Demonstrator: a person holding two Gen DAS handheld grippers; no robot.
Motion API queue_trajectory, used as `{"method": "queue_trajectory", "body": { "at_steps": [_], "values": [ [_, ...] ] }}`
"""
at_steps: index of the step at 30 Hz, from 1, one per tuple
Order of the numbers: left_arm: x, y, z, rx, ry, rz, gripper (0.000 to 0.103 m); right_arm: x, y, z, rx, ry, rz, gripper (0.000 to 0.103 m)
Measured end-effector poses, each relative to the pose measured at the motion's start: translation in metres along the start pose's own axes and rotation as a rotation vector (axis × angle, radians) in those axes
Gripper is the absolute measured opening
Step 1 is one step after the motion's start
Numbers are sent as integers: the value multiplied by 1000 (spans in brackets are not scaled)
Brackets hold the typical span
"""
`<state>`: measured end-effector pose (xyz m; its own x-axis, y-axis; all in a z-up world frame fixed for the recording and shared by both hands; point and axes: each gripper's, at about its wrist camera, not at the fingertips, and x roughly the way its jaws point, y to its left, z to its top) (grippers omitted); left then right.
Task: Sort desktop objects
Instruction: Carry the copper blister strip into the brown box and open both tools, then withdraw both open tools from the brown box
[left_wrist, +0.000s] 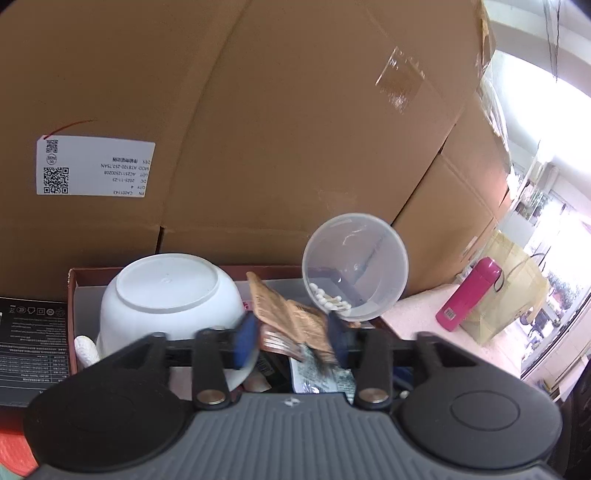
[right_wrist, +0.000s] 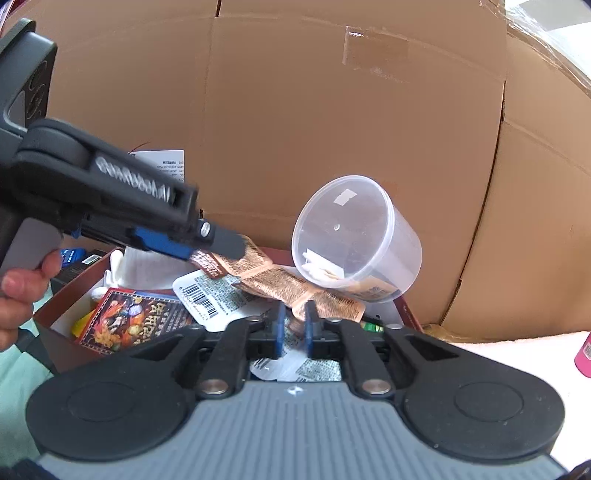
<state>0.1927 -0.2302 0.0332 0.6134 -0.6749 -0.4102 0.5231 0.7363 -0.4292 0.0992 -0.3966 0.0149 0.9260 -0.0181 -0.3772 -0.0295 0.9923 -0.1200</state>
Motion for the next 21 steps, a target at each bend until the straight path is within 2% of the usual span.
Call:
{"method": "queue_trajectory", "body": {
  "at_steps": [2,4,6,8,9,13,21],
  "values": [
    [-7,-2,2,-1,-19,-35,84,-3,1,1,-4,0,2,45],
    [-14,-8,2,17,-32,-39,97,-9,4,0,-17,-20,-9,51],
    [-19,-15,1,46,-46,-29,102,-13,6,0,-22,-28,-15,59],
    [-24,-20,-1,70,-45,-18,103,-18,7,-1,4,-40,-19,88],
    [-27,-22,-2,76,-42,-15,103,-22,7,-2,22,-53,-23,94],
    [-33,-29,-9,104,-37,14,103,-31,11,-4,67,-68,-19,98],
    [-53,-40,-29,166,-31,64,103,-56,11,-10,116,-57,-3,98]
  ]
}}
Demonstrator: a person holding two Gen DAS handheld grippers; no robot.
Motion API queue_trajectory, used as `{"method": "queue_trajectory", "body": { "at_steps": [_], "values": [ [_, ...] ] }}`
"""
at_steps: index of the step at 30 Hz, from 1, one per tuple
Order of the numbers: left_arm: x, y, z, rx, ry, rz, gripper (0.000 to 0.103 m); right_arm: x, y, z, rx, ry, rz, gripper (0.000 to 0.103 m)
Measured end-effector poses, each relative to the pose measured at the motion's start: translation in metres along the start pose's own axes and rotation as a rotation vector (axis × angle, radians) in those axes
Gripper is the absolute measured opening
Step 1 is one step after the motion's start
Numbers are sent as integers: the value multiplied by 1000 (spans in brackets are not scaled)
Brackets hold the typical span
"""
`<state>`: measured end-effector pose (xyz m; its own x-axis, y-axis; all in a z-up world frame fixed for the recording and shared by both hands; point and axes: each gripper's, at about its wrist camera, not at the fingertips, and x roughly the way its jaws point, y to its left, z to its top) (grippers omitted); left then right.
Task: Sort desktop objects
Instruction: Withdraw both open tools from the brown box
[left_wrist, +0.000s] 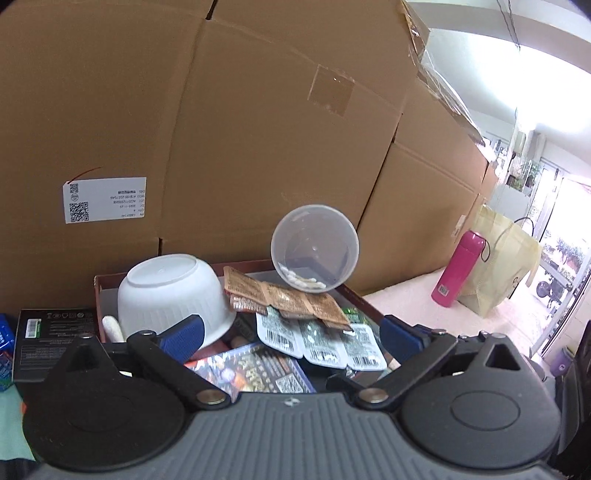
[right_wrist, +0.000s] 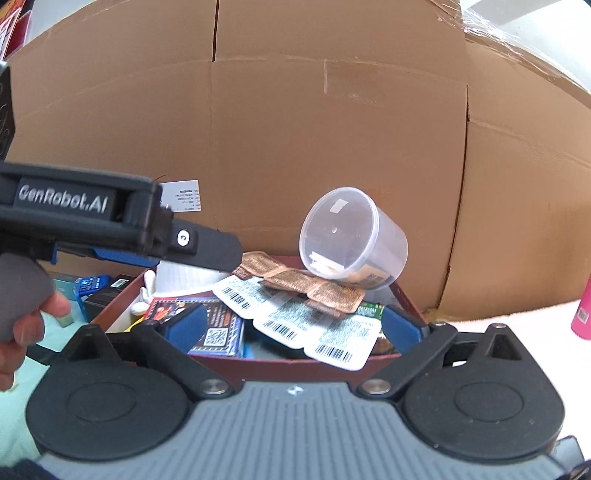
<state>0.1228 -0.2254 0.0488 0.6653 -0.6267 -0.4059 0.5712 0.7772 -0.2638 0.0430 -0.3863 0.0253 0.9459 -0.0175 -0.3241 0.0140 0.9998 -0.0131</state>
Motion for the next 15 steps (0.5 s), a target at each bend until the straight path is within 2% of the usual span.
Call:
{"method": "queue_trajectory", "body": {
  "at_steps": [5,15],
  "values": [
    [-11,-8,-8,22,9,36,103,-12,5,-3,20,8,6,98],
    [-39,-18,-26,23,25,46,103,-51,17,-10,42,3,15,98]
  ]
}}
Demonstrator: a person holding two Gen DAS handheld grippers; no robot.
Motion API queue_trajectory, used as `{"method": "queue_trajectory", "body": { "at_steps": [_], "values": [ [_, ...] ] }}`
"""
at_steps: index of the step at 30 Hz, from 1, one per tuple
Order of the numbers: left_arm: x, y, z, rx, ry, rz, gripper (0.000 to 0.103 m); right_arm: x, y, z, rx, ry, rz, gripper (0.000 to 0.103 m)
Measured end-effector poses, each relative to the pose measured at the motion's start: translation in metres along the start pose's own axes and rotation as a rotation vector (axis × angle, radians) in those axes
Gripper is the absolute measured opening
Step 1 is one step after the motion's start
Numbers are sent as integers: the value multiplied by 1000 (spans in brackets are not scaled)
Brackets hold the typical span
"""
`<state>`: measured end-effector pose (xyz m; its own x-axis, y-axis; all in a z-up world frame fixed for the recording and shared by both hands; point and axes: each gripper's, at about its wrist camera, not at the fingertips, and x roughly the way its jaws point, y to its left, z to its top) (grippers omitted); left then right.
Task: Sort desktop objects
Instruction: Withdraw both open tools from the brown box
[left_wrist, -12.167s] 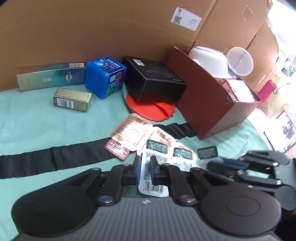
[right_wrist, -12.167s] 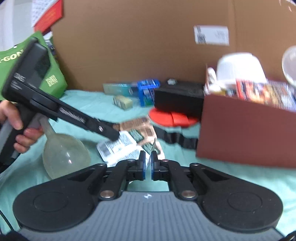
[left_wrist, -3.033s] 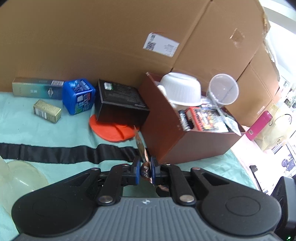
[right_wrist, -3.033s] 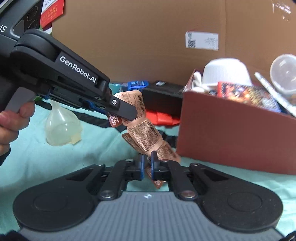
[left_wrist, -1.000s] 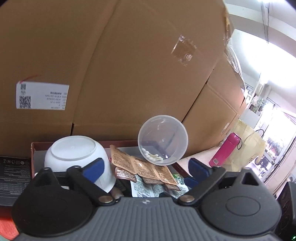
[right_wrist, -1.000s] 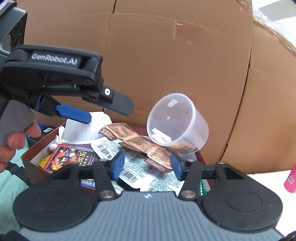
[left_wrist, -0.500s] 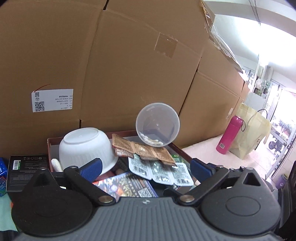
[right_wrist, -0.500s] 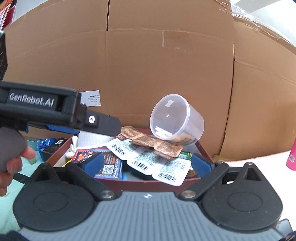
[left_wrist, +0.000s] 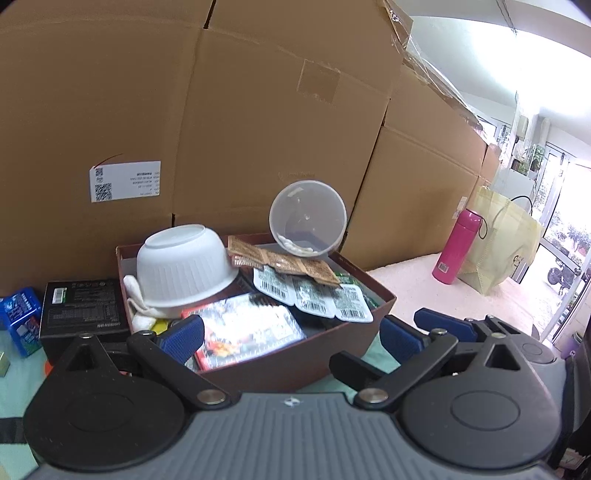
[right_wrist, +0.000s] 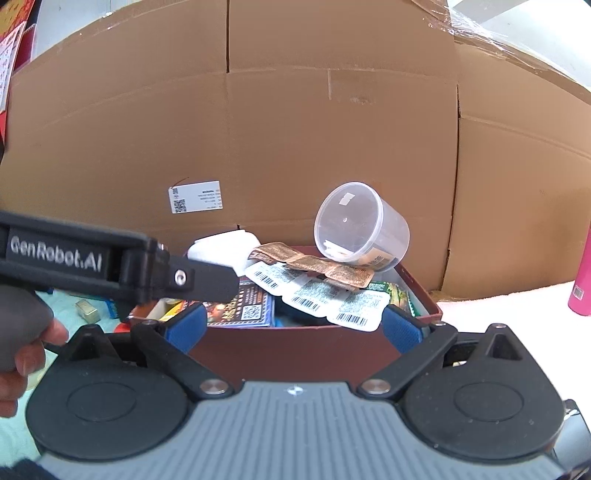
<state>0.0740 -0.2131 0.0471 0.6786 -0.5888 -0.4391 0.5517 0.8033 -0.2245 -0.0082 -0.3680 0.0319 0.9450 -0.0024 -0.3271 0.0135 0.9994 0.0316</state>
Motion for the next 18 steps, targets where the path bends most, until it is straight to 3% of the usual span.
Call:
{"method": "queue_trajectory", "body": {
  "at_steps": [6,18],
  "values": [
    [-29,11,-29,-55,-19,12,103,-12,18,-10,-1,13,62,99],
    [-89,92,-93,-248,-32,186,103,7,105,-46,-59,132,309,98]
  ]
}}
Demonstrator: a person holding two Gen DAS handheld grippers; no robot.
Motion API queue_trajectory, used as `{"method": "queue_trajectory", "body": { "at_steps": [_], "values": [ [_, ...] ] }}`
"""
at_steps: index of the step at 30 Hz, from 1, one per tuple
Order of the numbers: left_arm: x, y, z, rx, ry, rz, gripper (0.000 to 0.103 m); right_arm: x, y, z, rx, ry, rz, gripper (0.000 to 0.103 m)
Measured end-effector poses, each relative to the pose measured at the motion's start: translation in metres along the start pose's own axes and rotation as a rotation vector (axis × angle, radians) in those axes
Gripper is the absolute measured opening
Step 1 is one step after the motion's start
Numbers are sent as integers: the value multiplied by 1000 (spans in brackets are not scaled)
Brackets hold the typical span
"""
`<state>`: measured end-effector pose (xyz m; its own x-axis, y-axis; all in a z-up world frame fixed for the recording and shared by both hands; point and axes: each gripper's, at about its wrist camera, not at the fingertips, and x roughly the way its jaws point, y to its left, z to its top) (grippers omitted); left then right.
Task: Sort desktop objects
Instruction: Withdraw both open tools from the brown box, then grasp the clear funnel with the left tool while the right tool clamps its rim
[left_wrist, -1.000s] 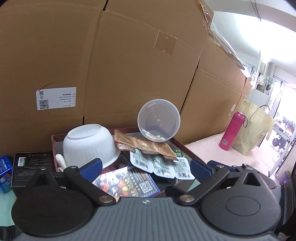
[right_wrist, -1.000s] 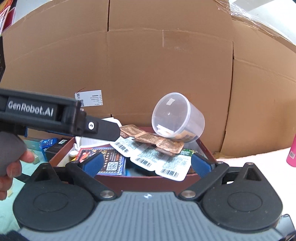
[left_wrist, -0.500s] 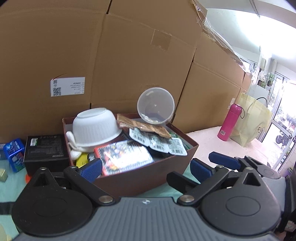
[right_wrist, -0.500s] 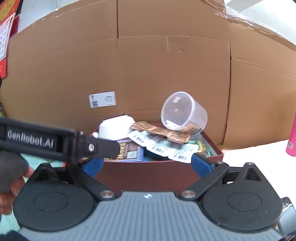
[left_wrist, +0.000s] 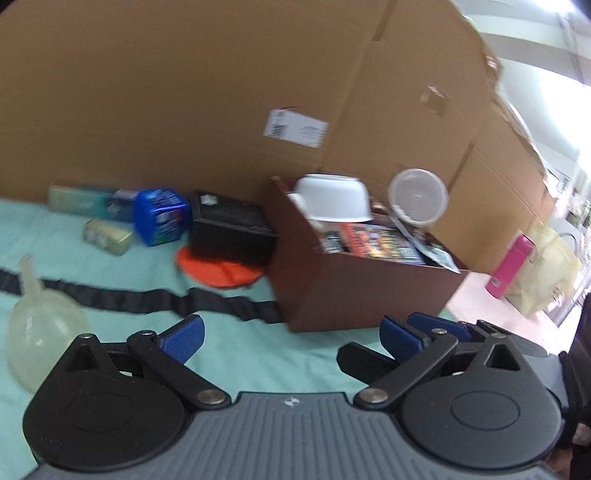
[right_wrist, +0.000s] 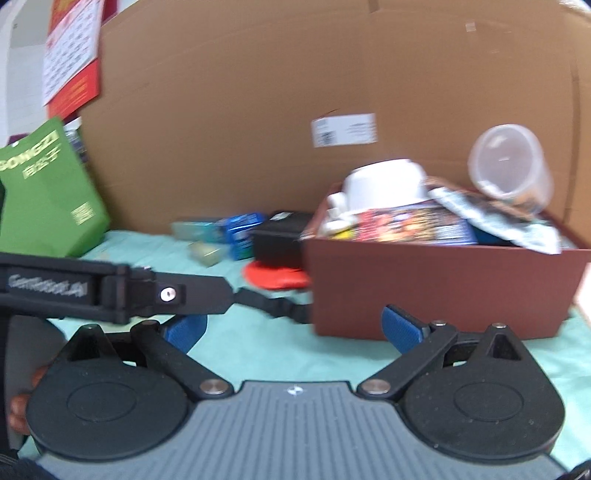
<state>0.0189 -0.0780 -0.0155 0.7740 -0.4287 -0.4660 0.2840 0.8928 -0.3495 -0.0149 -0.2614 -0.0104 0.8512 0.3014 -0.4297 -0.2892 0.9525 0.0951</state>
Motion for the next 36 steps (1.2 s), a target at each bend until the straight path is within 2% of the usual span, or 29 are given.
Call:
{"method": "queue_trajectory", "body": {
  "at_steps": [5,8,10,11,13,16,21,27,30,34,36],
  "values": [
    [-5,41,-5,-62,5,89,101,24,32,-6,-49,42,48,98],
    [-22,59,-7,-89,14,56,98,37,44,-7,-66,70,79,98],
    [-37,66,-8,-72,-9,22,98,45,52,-7,-77,86,110,98],
    [-44,68,-8,-57,-22,28,98,48,56,-7,-83,91,121,98],
    [-52,79,-7,-48,-42,71,98,57,65,-8,-94,106,149,98],
    [-51,100,-3,-88,-47,147,98,71,81,-10,-99,129,201,96],
    [-41,119,7,-80,-35,183,98,95,110,-9,-135,149,286,91],
    [-25,136,12,-56,11,168,94,120,128,-8,-162,179,351,90],
    [-19,143,8,-50,47,135,95,132,130,-8,-158,209,355,90],
    [-9,153,3,-75,90,136,96,145,134,-6,-154,256,380,90],
    [-7,156,0,-52,85,121,97,149,138,-4,-160,259,393,90]
  ]
}}
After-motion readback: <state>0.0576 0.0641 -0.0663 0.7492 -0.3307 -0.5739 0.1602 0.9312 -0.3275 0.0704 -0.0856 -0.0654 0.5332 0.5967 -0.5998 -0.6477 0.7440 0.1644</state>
